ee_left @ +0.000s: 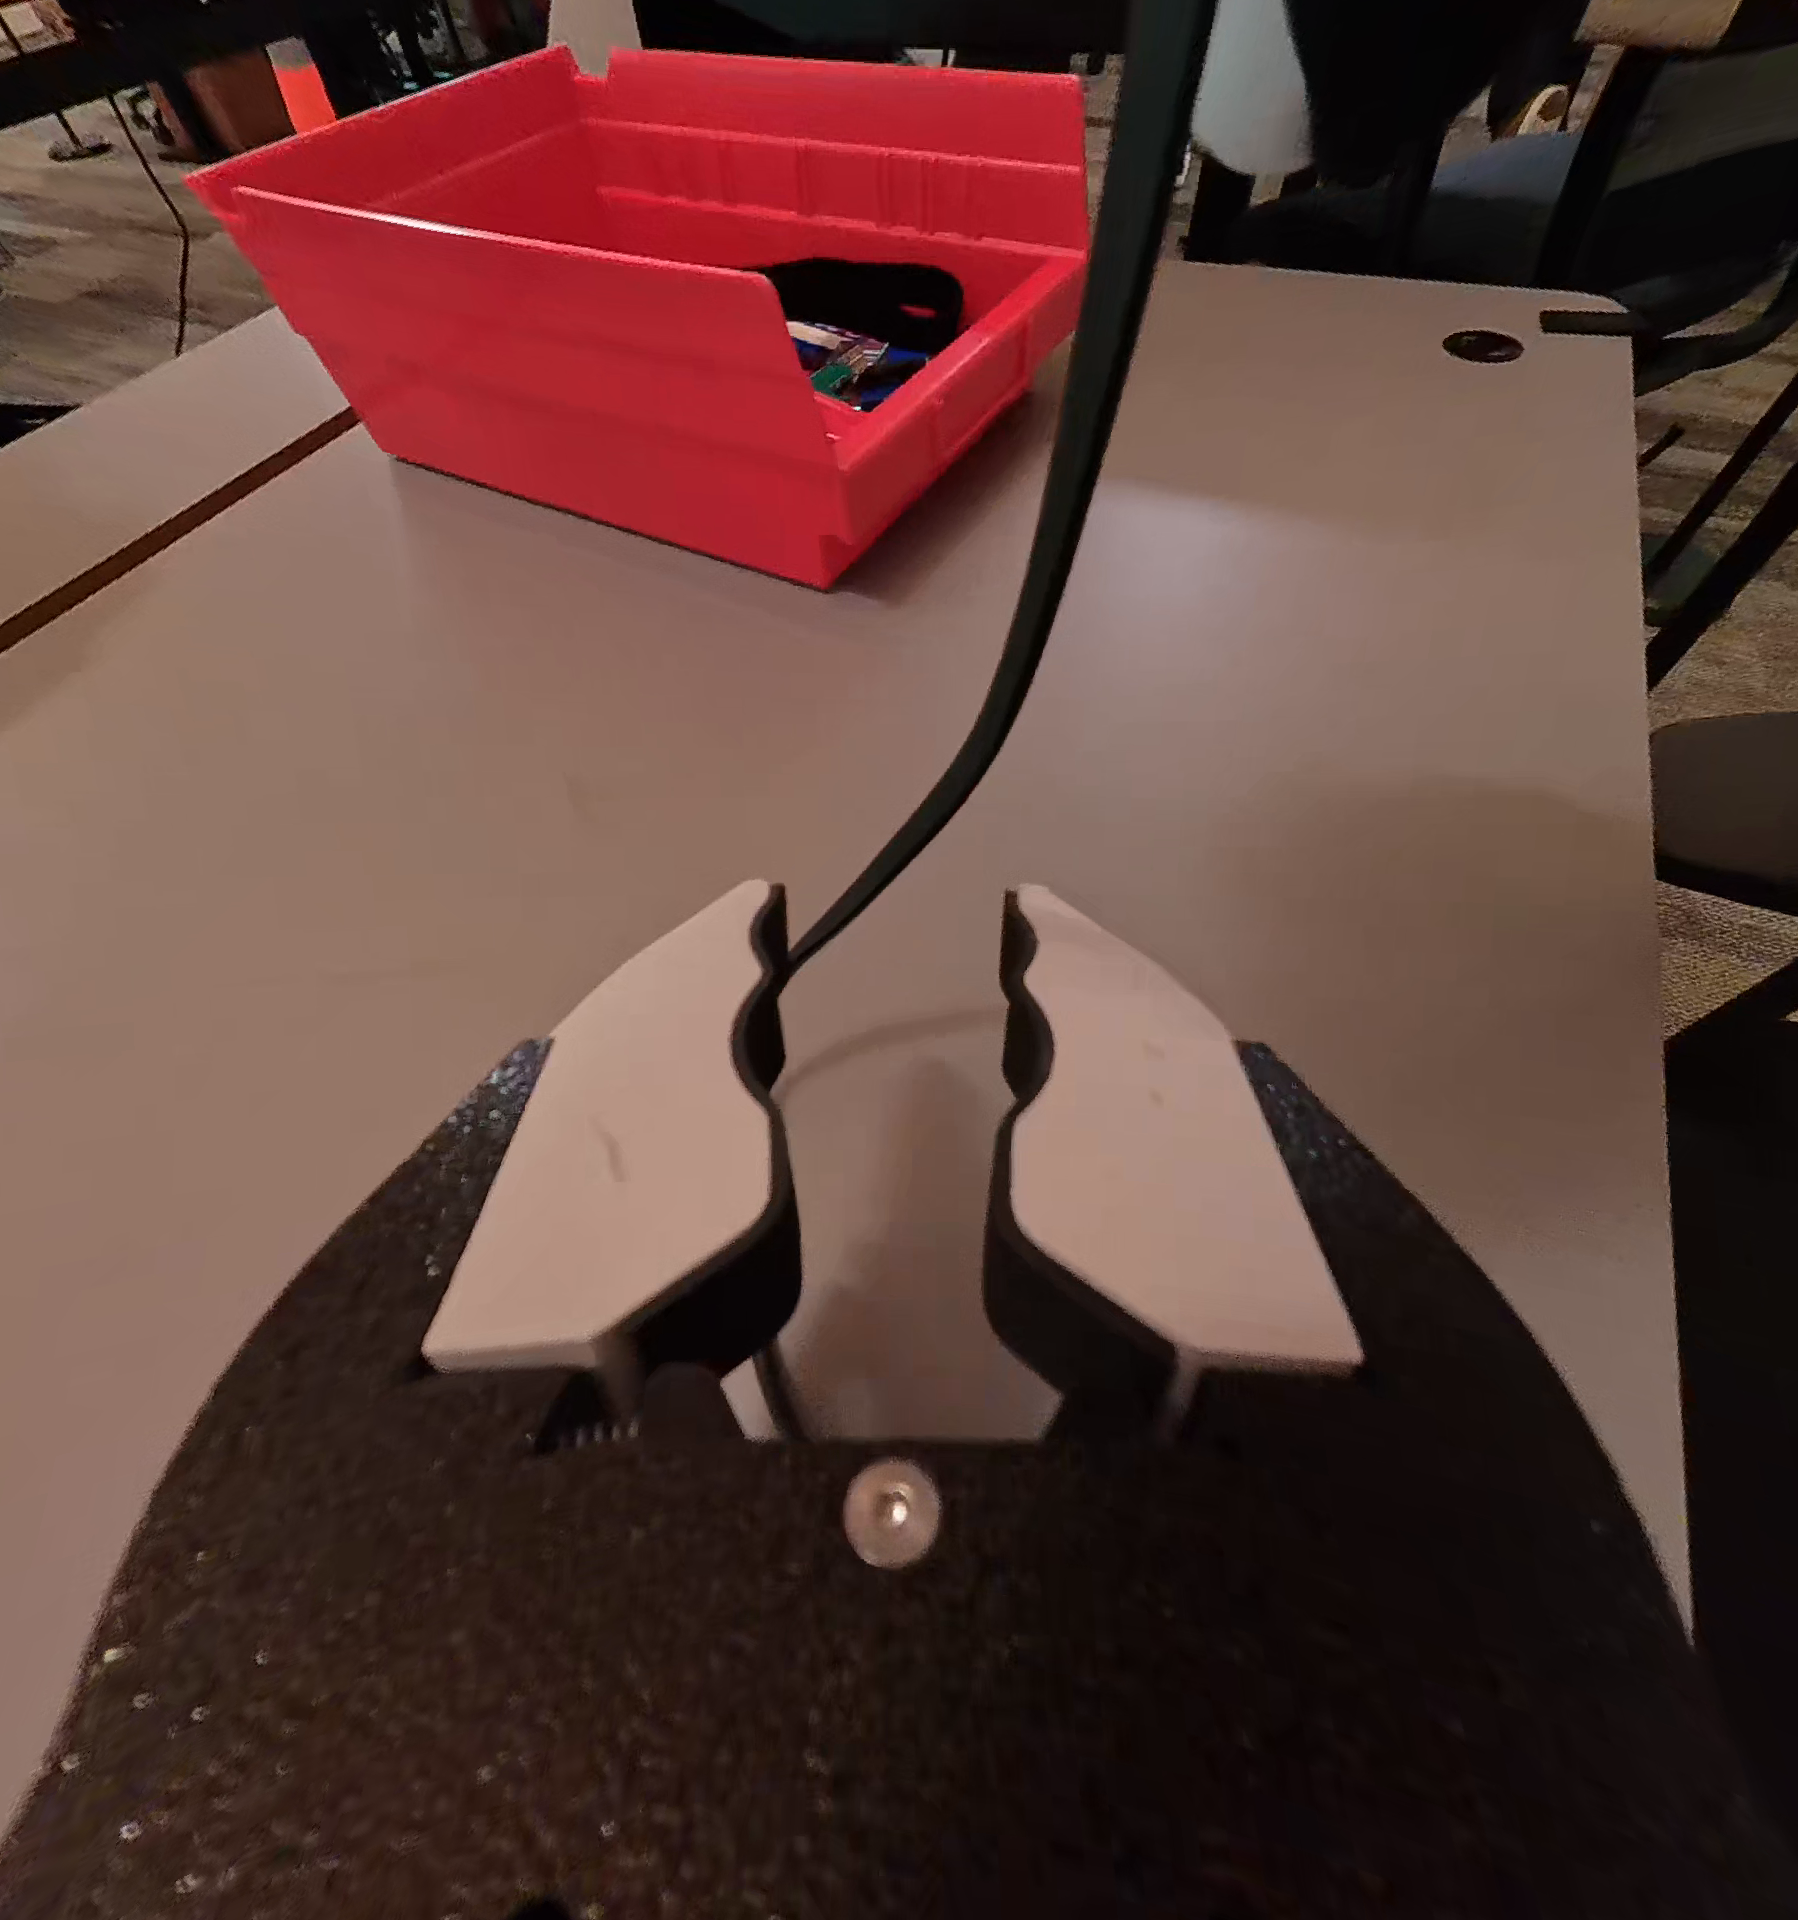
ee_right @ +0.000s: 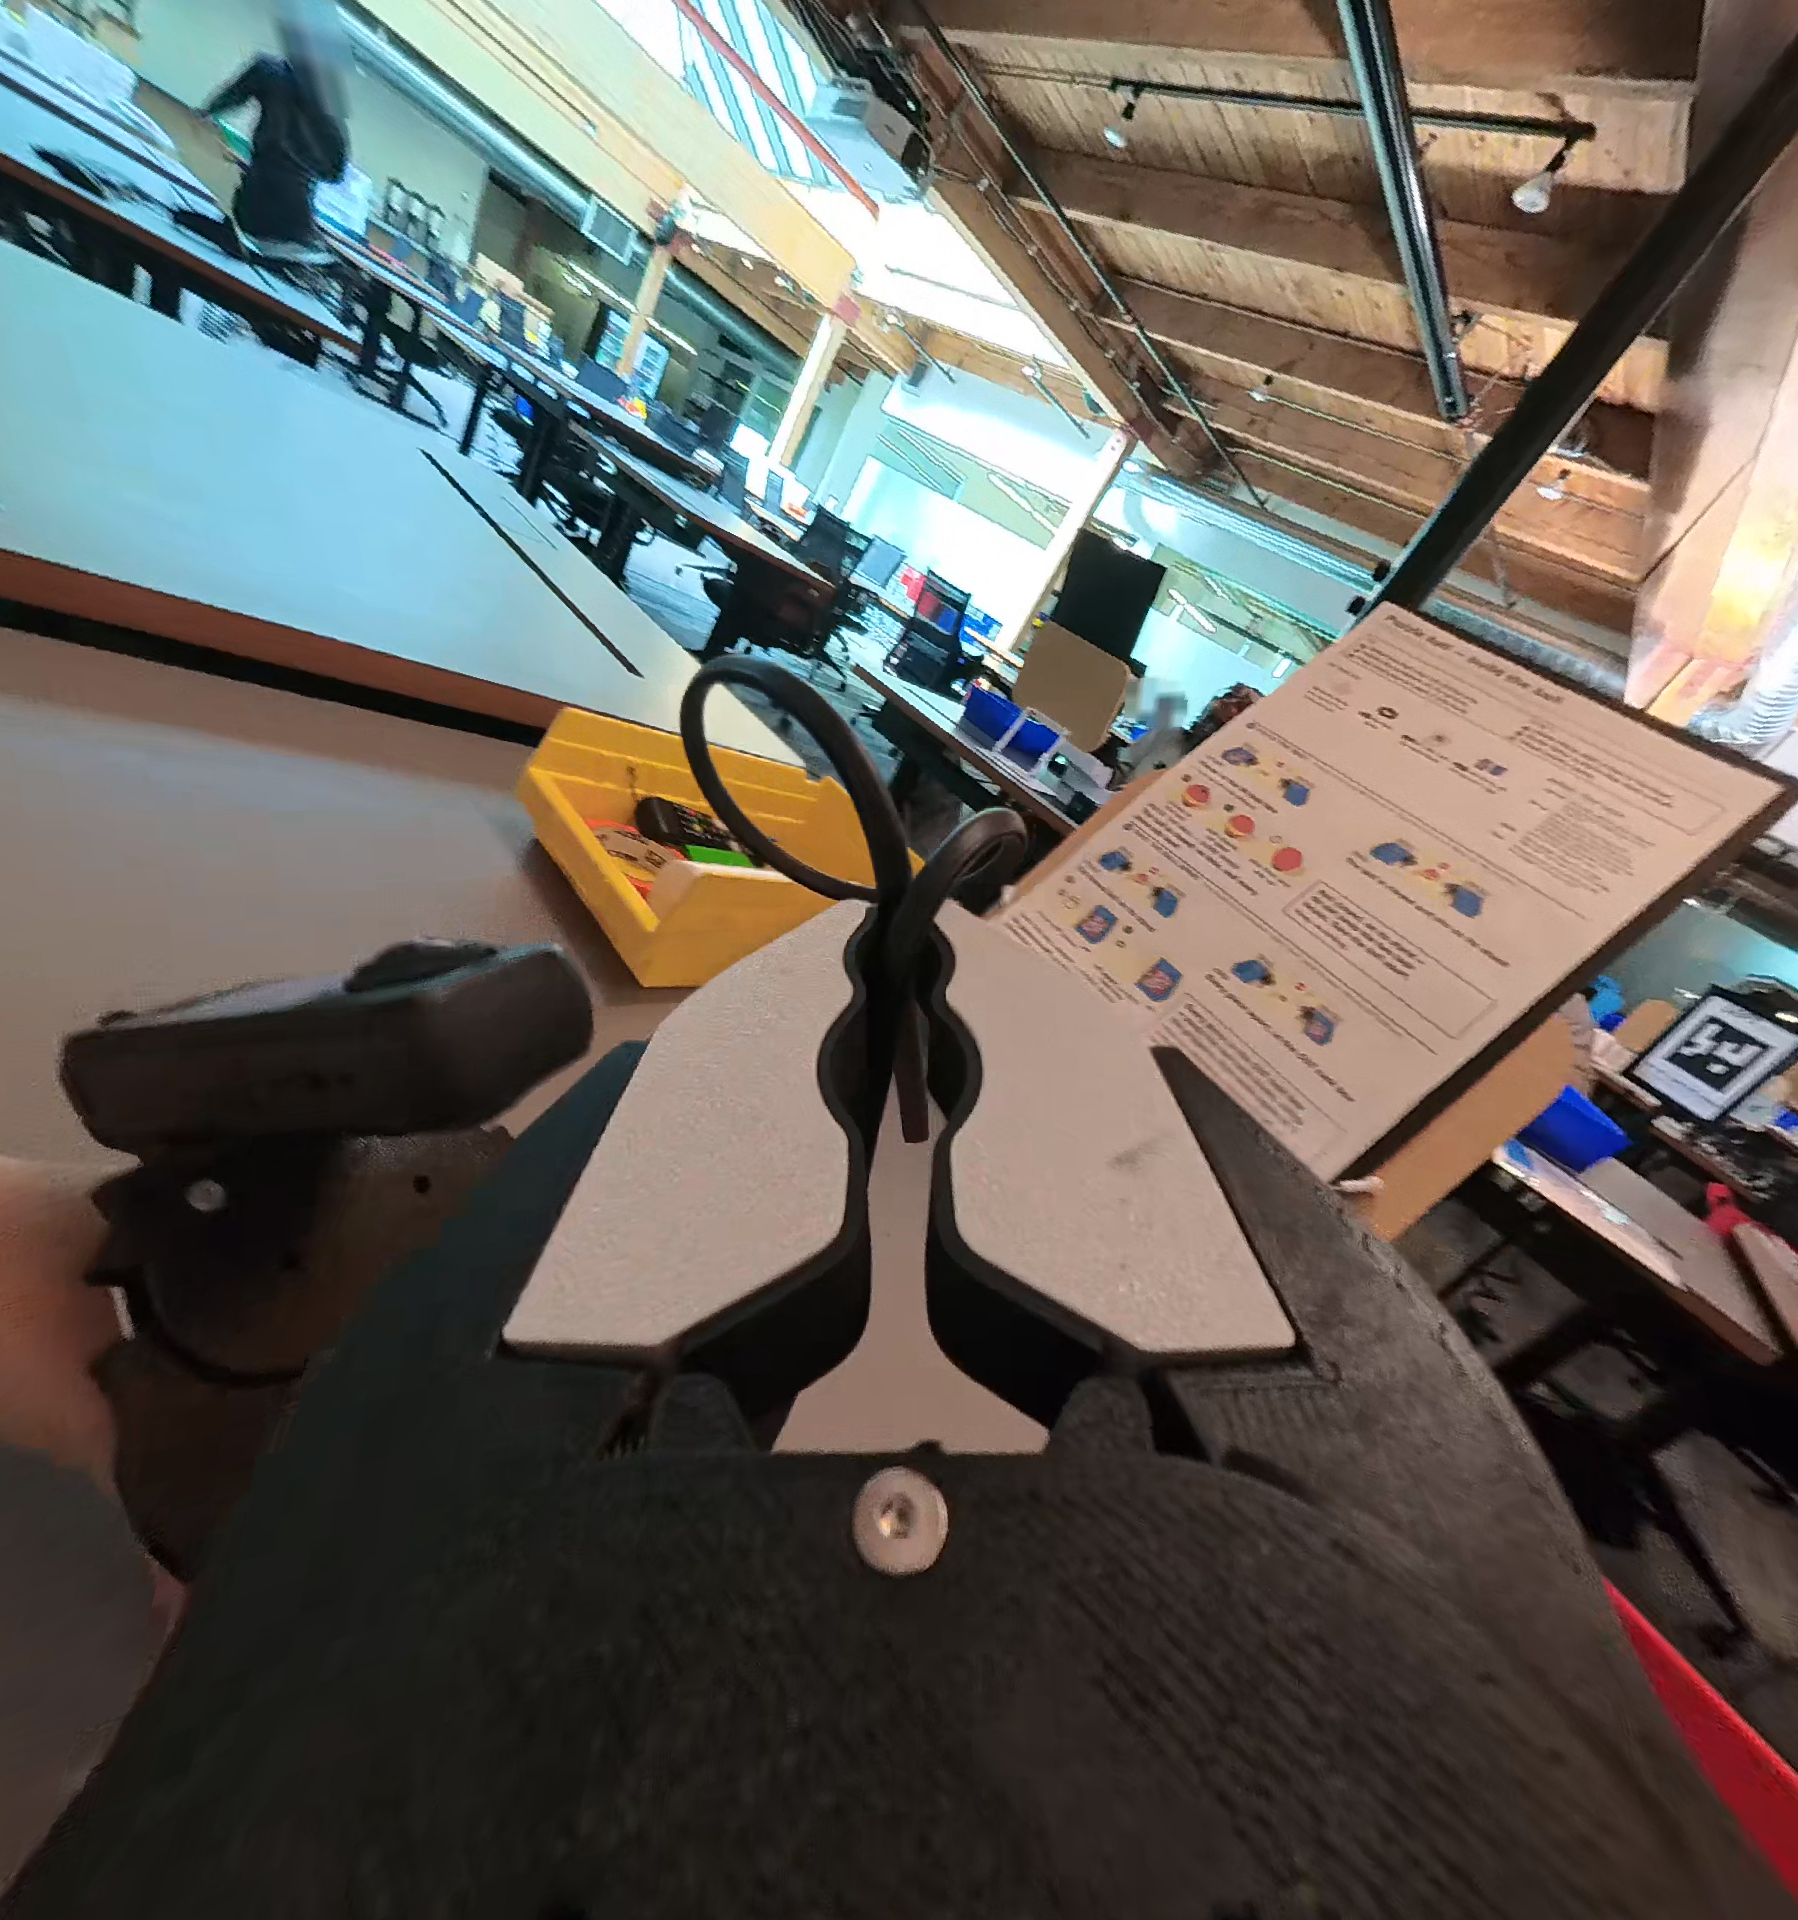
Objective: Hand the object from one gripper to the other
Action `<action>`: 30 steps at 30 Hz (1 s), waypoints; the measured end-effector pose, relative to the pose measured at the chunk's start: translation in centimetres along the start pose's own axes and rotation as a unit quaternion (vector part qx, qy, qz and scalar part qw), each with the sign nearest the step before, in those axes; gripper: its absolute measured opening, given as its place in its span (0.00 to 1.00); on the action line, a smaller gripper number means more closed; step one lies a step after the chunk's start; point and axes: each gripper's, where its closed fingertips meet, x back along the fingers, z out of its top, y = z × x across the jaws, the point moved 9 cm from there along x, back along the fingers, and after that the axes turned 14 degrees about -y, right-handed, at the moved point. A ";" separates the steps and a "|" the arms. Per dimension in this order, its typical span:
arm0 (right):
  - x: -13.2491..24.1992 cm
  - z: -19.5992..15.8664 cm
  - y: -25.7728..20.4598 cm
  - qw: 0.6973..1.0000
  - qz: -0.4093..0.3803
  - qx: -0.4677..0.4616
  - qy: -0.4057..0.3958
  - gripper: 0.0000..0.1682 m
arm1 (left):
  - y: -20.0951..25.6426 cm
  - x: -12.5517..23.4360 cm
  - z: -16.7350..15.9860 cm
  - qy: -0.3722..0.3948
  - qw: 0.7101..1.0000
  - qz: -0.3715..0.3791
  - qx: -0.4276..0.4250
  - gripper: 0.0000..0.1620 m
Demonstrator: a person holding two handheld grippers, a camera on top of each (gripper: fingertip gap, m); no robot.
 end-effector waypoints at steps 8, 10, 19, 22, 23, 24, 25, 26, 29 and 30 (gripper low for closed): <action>-0.2 0.6 -1.2 0.998 0.050 -0.033 0.022 0.03 | 0.3 -0.5 -0.2 0.029 0.999 -0.003 0.021 0.17; -0.4 0.6 -1.5 0.997 0.059 -0.034 0.020 0.03 | 0.6 -0.6 -0.1 0.034 0.999 -0.018 0.022 0.11; -0.6 -2.3 0.9 0.997 0.011 0.021 -0.069 0.03 | -2.9 2.8 0.0 0.024 0.997 0.065 0.038 0.02; -1.1 -3.6 1.2 0.995 0.032 0.026 -0.094 0.03 | -4.9 5.9 0.3 0.054 0.992 0.058 0.096 0.02; -1.3 -4.0 1.0 0.993 0.039 0.034 -0.102 0.03 | -5.4 7.0 0.4 0.070 0.990 0.052 0.112 0.02; -1.6 -4.3 0.8 0.992 0.046 0.044 -0.112 0.03 | -5.9 8.1 0.6 0.088 0.987 0.047 0.125 0.02; -2.0 -4.5 0.4 0.990 0.054 0.054 -0.119 0.03 | -6.2 9.1 0.8 0.102 0.985 0.047 0.134 0.02; -2.3 -4.6 -0.1 0.989 0.061 0.059 -0.124 0.03 | -6.4 10.0 0.9 0.112 0.983 0.054 0.139 0.02; -3.2 -4.4 -1.4 0.988 0.098 0.042 -0.111 0.03 | -6.6 11.5 1.2 0.121 0.980 0.086 0.130 0.02; -3.4 -4.3 -1.9 0.988 0.111 0.028 -0.101 0.03 | -6.5 11.7 1.3 0.120 0.980 0.097 0.124 0.02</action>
